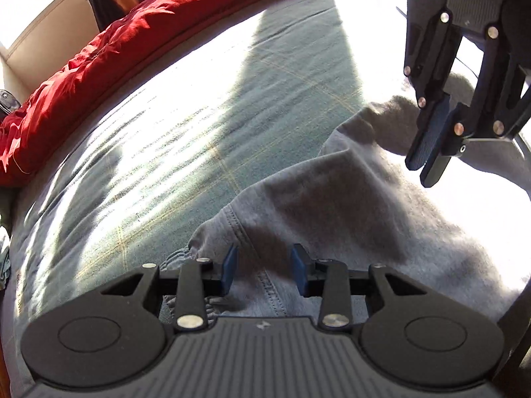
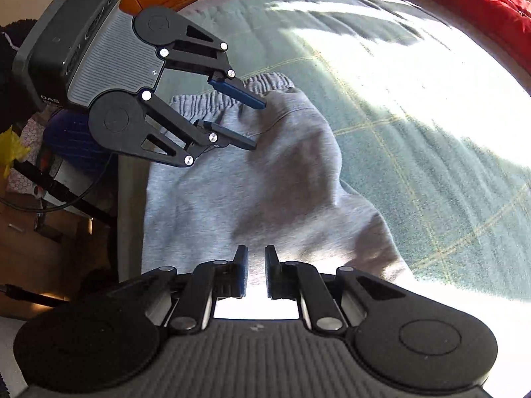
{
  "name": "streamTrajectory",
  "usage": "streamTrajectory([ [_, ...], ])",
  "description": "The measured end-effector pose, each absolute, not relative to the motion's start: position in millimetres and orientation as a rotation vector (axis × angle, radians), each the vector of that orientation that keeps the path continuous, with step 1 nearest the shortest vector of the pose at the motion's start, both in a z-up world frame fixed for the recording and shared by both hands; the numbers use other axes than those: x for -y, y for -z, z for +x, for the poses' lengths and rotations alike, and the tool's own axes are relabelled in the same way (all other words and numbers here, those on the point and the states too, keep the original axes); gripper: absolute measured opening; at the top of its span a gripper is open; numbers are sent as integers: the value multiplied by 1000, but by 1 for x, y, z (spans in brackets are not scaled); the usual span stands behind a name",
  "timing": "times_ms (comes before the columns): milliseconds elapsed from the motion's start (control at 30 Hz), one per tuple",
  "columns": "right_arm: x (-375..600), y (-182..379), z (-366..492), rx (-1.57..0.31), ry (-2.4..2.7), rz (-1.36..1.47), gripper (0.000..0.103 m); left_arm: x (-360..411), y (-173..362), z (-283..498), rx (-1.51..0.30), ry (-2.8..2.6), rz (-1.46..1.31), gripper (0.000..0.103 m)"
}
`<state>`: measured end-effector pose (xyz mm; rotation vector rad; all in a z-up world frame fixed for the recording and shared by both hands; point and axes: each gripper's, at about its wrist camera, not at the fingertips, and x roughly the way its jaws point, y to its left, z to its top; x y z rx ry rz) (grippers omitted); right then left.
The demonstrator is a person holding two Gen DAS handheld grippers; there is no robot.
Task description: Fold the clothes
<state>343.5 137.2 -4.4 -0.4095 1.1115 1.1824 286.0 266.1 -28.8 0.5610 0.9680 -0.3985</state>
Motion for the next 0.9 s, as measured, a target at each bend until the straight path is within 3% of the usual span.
streamTrajectory([
  [133, -141, 12, 370, -1082, -1140, -333, 12, -288, 54, 293, -1080, 319, 516, 39],
  [267, -136, 45, 397, -1135, -1030, -346, 11, -300, 56, 281, -1077, 311, 474, 39],
  [333, -126, 65, 414, -1178, -979, -303, 1, -292, 51, 282, -1088, 309, 511, 39],
  [467, -117, 56, 409, -1155, -990, -242, 11, -281, 32, 290, -1052, 354, 520, 38],
  [733, -79, 43, 404, -1185, -931, -251, 11, -296, 52, 330, -1100, 321, 375, 42],
  [900, -57, 36, 399, -1181, -893, -212, 11, -297, 29, 323, -1100, 310, 302, 41],
])
